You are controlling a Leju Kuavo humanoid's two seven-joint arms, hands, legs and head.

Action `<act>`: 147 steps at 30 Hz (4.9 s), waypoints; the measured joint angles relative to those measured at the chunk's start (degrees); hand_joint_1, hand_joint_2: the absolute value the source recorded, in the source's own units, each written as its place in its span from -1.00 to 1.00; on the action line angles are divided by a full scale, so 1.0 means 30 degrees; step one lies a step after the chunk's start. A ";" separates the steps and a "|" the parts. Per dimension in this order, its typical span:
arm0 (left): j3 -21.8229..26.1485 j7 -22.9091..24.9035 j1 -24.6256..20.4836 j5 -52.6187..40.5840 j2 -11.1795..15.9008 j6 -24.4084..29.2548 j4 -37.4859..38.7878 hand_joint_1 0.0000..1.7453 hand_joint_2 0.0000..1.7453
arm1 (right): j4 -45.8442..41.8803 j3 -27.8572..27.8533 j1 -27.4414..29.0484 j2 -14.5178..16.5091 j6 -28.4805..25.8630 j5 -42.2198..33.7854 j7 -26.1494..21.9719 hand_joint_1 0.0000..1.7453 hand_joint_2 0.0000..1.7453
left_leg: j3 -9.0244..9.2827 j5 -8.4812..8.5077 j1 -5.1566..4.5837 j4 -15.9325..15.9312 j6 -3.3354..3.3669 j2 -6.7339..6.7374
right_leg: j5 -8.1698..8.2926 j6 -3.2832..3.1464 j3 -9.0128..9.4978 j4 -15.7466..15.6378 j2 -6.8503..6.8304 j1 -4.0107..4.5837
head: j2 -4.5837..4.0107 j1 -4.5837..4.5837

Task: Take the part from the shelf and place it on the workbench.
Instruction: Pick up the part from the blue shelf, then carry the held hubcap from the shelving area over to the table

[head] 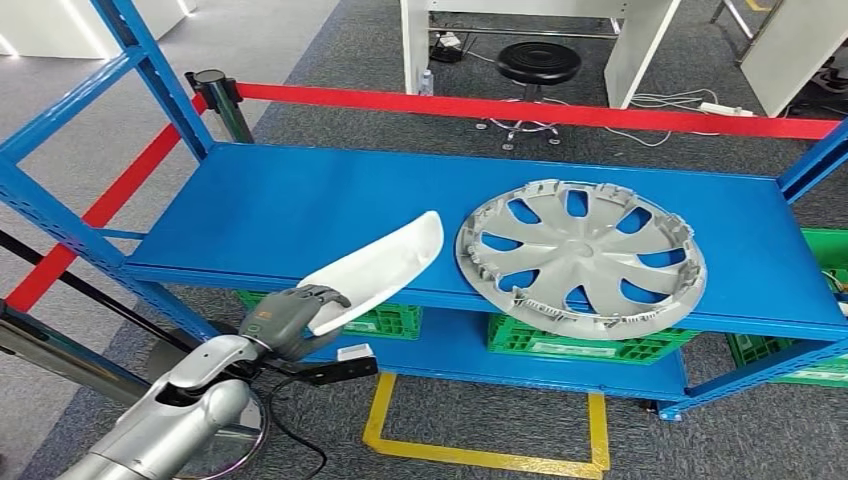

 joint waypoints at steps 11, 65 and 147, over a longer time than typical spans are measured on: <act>0.0764 -0.0024 0.0286 -0.0397 -0.0044 0.1065 -0.0890 1.00 1.00 | -0.0564 0.1646 0.0865 0.0000 -0.0249 -0.1726 0.0897 -1.00 -1.00 | -0.0013 0.0000 0.0000 0.0000 0.0000 0.0000 | 0.0000 0.0000 0.0007 0.0000 -0.0002 -0.0002 | 0.0000 0.0002; 0.0081 0.2078 -0.1215 -0.4724 0.1105 0.3085 -1.2870 1.00 1.00 | -0.1408 0.3307 0.1677 0.0000 -0.0922 -0.3713 0.1220 -1.00 -1.00 | -0.0010 0.0000 0.0000 0.0000 -0.0001 -0.0003 | -0.0001 0.0000 -0.0006 0.0000 -0.0005 -0.0002 | 0.0000 0.0000; 0.2234 0.2191 0.2287 -0.1887 0.1033 0.1034 -1.3280 1.00 1.00 | -0.3683 0.6697 0.3180 0.0095 -0.2003 -0.6623 0.3107 -1.00 -1.00 | 0.0480 -0.0061 0.0361 0.0478 -0.0685 0.0122 | 0.0734 -0.0276 -0.0220 -0.0571 -0.0309 -0.0013 | 0.0000 0.0016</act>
